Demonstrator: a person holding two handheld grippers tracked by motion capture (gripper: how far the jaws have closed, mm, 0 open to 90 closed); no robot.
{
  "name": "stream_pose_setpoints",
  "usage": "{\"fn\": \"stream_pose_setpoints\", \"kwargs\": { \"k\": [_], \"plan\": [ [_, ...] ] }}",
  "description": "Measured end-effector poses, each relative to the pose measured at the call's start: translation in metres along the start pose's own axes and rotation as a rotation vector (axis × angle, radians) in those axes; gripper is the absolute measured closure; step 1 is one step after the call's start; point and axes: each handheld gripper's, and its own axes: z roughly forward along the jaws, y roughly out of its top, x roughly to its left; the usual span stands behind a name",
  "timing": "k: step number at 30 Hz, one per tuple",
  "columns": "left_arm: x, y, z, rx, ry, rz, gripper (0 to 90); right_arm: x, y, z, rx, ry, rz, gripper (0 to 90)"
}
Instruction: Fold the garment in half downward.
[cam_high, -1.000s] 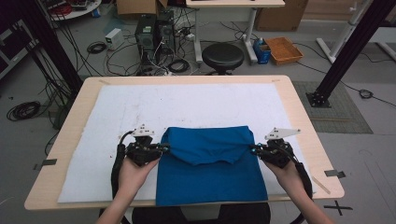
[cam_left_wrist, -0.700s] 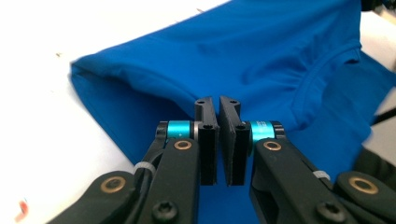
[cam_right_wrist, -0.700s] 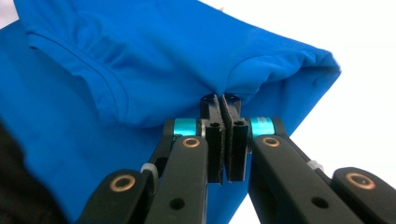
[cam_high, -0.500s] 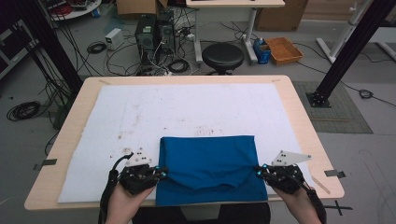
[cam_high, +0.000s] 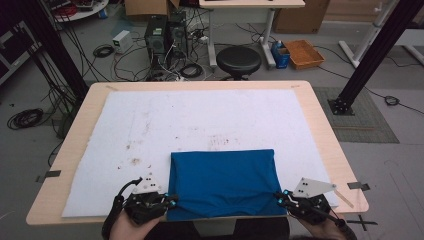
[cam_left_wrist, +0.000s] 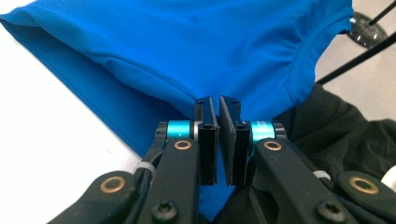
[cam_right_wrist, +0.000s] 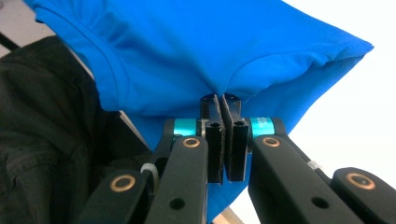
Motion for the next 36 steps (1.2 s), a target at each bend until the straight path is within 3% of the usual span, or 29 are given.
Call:
{"fn": "stream_pose_setpoints", "kwargs": {
  "k": [6,9,13,16,19,22,24,28,33,36],
  "plan": [
    [-0.005,-0.006,0.006,0.019,0.017,0.028,84.9,0.002,-0.007,0.003,0.018,0.007,-0.017,88.9],
    [-0.007,-0.007,0.008,0.027,0.035,0.049,80.3,0.003,-0.008,0.004,0.02,0.008,-0.022,88.6],
    [-0.006,-0.004,0.007,-0.003,0.078,0.049,63.5,0.002,-0.007,0.001,-0.005,0.01,-0.028,78.4],
    [0.002,0.003,0.004,-0.042,0.123,0.043,53.2,-0.006,-0.002,-0.003,-0.036,-0.019,-0.005,68.5],
    [0.016,0.015,0.003,-0.087,0.173,0.043,50.3,-0.022,0.007,-0.004,-0.064,-0.074,0.019,61.9],
    [0.035,0.03,0.008,-0.123,0.201,-0.003,47.0,-0.044,0.021,0.002,-0.09,-0.107,0.072,60.0],
    [0.046,0.038,0.011,-0.147,0.234,-0.013,47.0,-0.06,0.031,0.011,-0.1,-0.121,0.111,58.9],
    [0.075,0.051,0.023,-0.19,0.284,-0.078,46.9,-0.085,0.046,0.032,-0.103,-0.166,0.175,54.3],
    [0.102,0.059,0.042,-0.158,0.322,-0.129,47.0,-0.105,0.054,0.06,-0.091,-0.167,0.256,52.8],
    [0.112,0.06,0.054,-0.118,0.307,-0.162,47.1,-0.115,0.054,0.074,-0.067,-0.179,0.296,52.3]
  ]
}}
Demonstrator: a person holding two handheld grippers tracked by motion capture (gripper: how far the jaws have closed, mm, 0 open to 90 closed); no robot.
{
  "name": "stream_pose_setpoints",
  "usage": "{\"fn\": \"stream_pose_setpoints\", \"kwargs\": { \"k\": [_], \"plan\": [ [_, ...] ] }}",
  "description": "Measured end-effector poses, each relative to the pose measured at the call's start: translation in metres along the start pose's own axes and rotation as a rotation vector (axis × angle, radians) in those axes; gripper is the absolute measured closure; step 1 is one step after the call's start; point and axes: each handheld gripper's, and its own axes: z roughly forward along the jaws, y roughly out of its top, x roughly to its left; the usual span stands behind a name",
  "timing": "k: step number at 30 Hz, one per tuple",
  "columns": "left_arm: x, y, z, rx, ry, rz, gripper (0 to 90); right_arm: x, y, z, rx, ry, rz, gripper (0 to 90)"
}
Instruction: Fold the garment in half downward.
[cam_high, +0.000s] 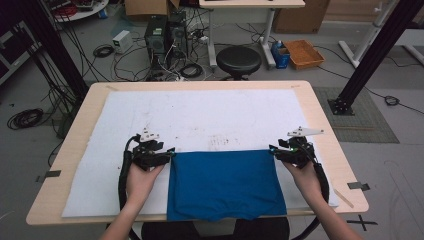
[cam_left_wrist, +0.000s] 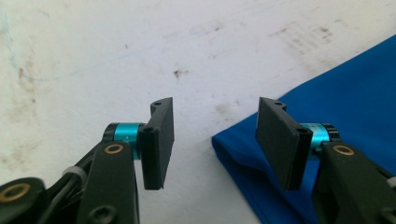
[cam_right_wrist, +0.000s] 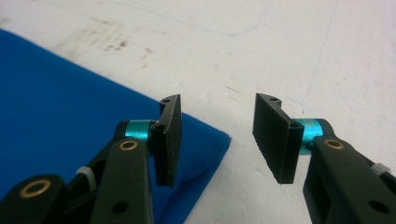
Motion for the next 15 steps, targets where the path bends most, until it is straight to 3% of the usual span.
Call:
{"fn": "stream_pose_setpoints", "kwargs": {
  "k": [5,8,11,13,15],
  "plan": [
    [-0.001,-0.003,0.016,0.069,-0.021,0.002,48.3,-0.01,-0.003,0.019,0.064,0.004,0.059,52.1],
    [-0.004,-0.005,0.02,0.093,-0.035,0.024,56.5,-0.012,-0.007,0.025,0.104,0.015,0.068,57.9],
    [-0.007,-0.008,0.02,0.088,-0.011,0.056,65.2,-0.012,-0.011,0.03,0.122,0.026,0.041,68.8],
    [-0.006,-0.008,0.019,0.09,-0.027,0.057,72.4,-0.012,-0.011,0.03,0.117,0.038,0.018,79.9],
    [-0.006,-0.009,0.019,0.088,-0.041,0.054,81.1,-0.011,-0.011,0.03,0.118,0.054,0.016,84.7]
  ]
}}
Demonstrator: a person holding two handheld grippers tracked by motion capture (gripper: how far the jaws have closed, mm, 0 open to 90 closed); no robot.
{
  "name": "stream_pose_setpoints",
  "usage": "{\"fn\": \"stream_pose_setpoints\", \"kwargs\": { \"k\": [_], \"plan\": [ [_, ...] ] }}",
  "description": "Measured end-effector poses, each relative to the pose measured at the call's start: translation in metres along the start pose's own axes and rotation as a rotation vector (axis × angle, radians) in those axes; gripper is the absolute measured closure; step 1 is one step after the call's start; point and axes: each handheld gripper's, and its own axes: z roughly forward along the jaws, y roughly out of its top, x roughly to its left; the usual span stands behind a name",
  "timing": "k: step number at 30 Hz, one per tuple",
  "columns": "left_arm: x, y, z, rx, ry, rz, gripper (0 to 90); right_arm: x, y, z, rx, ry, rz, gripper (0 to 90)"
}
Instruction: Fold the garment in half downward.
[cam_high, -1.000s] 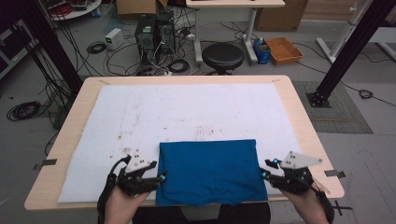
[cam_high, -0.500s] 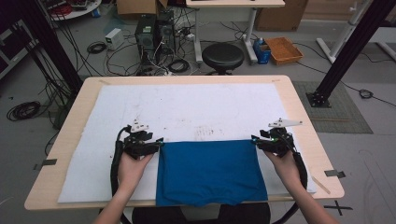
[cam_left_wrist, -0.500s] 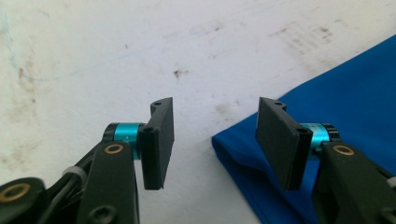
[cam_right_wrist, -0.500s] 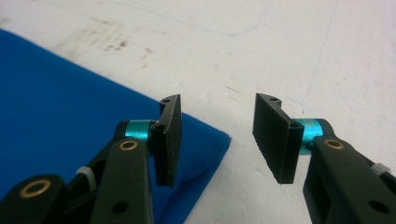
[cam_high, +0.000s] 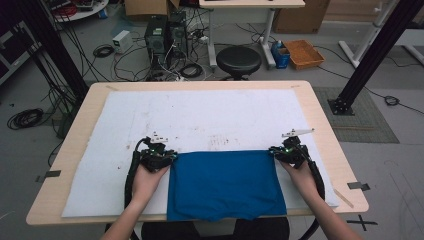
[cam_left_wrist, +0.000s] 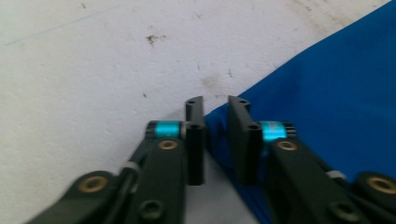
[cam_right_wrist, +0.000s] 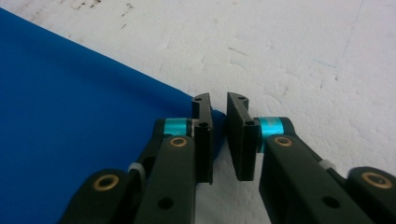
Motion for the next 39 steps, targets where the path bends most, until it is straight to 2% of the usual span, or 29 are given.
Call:
{"fn": "stream_pose_setpoints", "kwargs": {
  "k": [2,4,9,13,16,18,23,25,30,36,39],
  "plan": [
    [-0.002,0.001,0.0,0.003,0.005,0.025,85.0,0.002,0.0,-0.001,-0.008,-0.008,-0.023,87.2],
    [-0.002,0.003,0.001,0.004,0.007,0.034,85.7,0.002,0.002,-0.001,-0.012,-0.009,-0.026,87.5],
    [0.005,0.014,0.007,-0.01,0.013,0.036,86.1,-0.004,0.014,-0.003,-0.056,-0.008,-0.049,87.7],
    [0.014,0.031,0.015,-0.029,0.02,0.028,86.1,-0.013,0.03,0.003,-0.065,-0.018,-0.09,87.7],
    [0.022,0.045,0.023,-0.048,0.022,0.026,86.2,-0.022,0.043,0.01,-0.061,-0.04,-0.099,87.7],
    [0.026,0.053,0.03,-0.064,0.021,0.013,86.1,-0.028,0.05,0.014,-0.062,-0.046,-0.08,87.7],
    [0.035,0.07,0.046,-0.067,0.04,0.018,86.1,-0.037,0.062,0.025,-0.075,-0.068,-0.073,87.6],
    [0.037,0.075,0.05,-0.066,0.051,0.019,86.1,-0.041,0.066,0.029,-0.057,-0.08,-0.075,87.6],
    [0.037,0.079,0.053,-0.061,0.07,0.045,86.1,-0.047,0.071,0.035,-0.061,-0.08,-0.07,87.6],
    [0.038,0.079,0.052,-0.071,0.067,0.03,86.0,-0.048,0.073,0.038,-0.062,-0.081,-0.078,87.6],
    [0.039,0.079,0.052,-0.07,0.072,0.037,85.9,-0.047,0.072,0.037,-0.06,-0.083,-0.082,87.3]
  ]
}}
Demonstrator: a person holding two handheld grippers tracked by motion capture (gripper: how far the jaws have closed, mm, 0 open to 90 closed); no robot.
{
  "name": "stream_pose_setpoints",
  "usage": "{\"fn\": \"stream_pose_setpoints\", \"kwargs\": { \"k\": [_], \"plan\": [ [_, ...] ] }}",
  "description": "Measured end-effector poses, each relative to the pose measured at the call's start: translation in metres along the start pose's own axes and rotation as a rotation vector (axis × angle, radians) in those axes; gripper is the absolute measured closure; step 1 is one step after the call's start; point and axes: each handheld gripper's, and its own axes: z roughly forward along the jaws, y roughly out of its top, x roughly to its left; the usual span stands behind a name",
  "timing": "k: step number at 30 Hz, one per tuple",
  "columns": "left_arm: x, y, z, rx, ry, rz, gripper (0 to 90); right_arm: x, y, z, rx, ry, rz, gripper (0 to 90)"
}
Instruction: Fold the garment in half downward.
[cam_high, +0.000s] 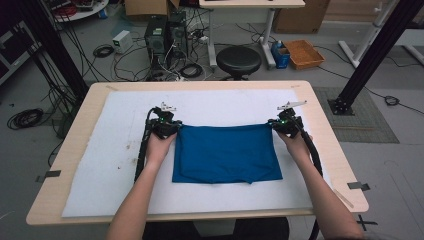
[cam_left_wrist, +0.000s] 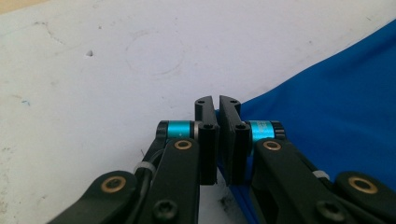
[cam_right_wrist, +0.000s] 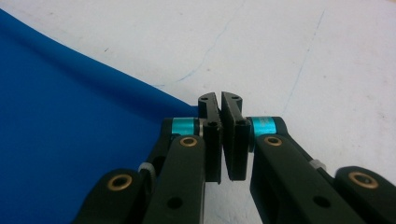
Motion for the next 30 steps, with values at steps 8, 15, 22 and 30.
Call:
{"fn": "stream_pose_setpoints", "kwargs": {
  "k": [8,15,22,30],
  "plan": [
    [0.002,-0.001,-0.009,-0.029,0.036,-0.005,57.0,0.004,0.001,-0.01,-0.022,-0.028,-0.002,61.0],
    [-0.009,-0.012,-0.052,-0.134,0.016,0.04,45.2,0.009,-0.008,-0.043,-0.116,-0.01,0.006,46.3],
    [-0.022,-0.039,-0.094,-0.197,-0.01,0.068,41.6,0.017,-0.034,-0.079,-0.19,0.005,0.006,42.0],
    [-0.022,-0.053,-0.108,-0.227,-0.052,0.055,41.2,0.012,-0.051,-0.089,-0.194,-0.019,0.015,40.0]
  ]
}}
